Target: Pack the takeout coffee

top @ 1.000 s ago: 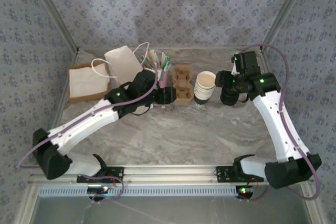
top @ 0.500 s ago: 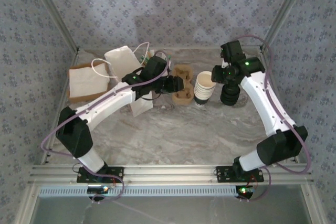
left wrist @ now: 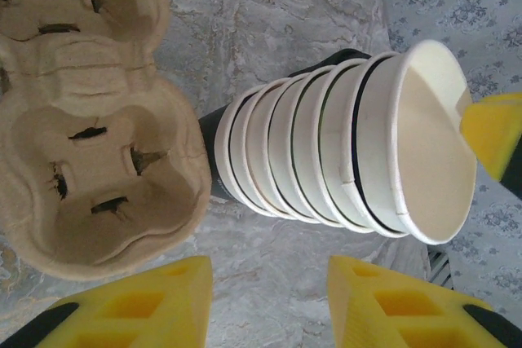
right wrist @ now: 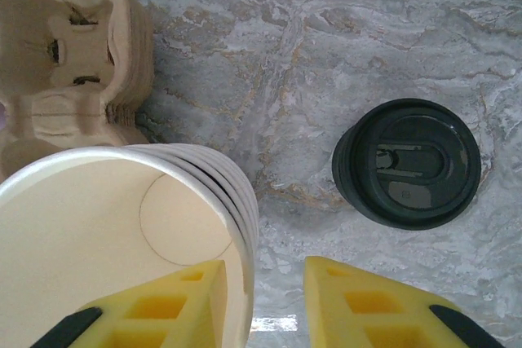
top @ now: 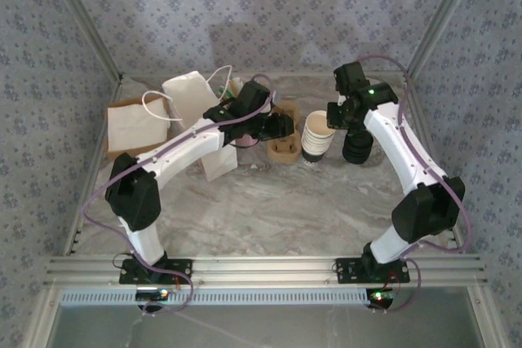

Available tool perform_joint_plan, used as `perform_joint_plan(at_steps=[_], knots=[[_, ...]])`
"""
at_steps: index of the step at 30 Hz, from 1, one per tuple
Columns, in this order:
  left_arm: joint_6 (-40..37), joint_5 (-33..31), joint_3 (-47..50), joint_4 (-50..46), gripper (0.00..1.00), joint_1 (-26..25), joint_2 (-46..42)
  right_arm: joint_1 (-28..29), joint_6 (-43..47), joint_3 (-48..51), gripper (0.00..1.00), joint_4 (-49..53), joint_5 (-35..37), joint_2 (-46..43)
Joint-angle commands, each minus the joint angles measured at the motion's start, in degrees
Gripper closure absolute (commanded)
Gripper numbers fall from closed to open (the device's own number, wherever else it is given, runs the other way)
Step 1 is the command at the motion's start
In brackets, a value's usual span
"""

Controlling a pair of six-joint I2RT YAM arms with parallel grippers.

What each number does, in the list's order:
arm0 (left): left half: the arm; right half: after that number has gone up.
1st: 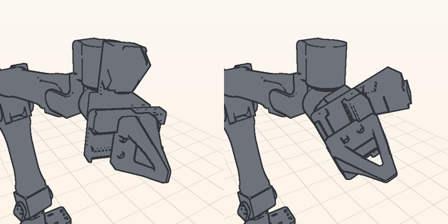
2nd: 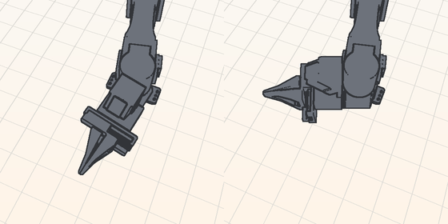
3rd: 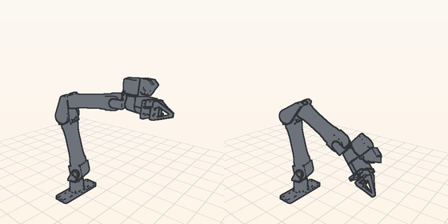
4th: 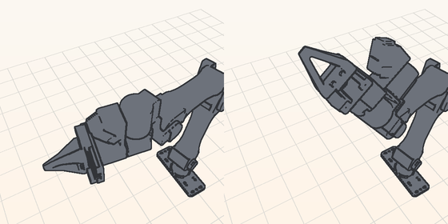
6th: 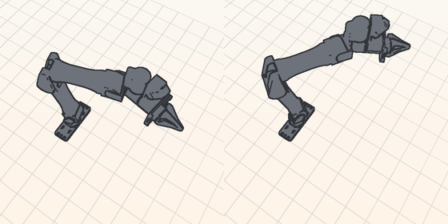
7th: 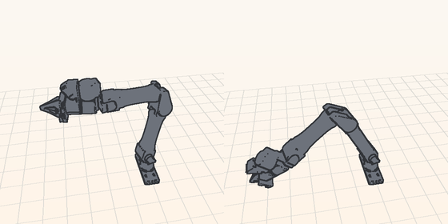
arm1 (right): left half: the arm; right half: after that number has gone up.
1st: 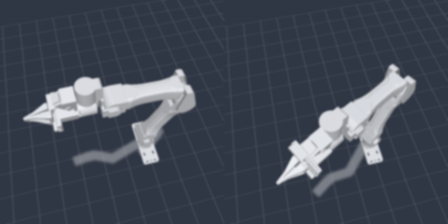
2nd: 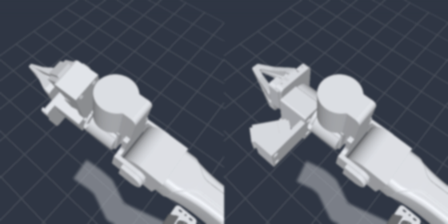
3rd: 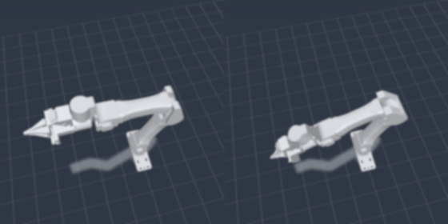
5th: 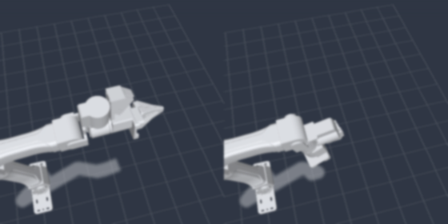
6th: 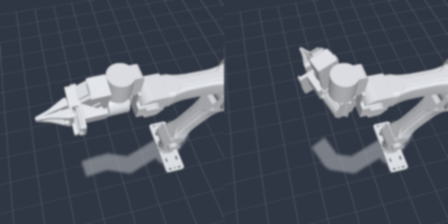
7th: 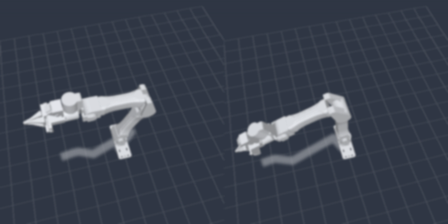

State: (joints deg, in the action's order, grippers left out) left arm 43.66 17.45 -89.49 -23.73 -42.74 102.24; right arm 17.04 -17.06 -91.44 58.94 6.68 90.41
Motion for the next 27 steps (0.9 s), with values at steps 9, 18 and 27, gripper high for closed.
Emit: perform_joint_plan(at_steps=[9, 18, 27], knots=[[1.3, 3.5, -4.2, 1.3, 0.59, 0.4, 4.1, 0.6, 0.4, -1.4, 0.77, 0.0, -0.3, 1.4], [1.8, 4.9, -4.8, 2.3, 0.59, 0.4, 5.3, 0.6, 0.2, -1.7, 0.87, 0.2, -0.6, 1.8], [2.9, 6.5, -4.2, 5.2, 0.57, 0.5, 5.3, 0.7, 0.1, -2.8, 0.98, 0.5, -0.6, 2.2]])
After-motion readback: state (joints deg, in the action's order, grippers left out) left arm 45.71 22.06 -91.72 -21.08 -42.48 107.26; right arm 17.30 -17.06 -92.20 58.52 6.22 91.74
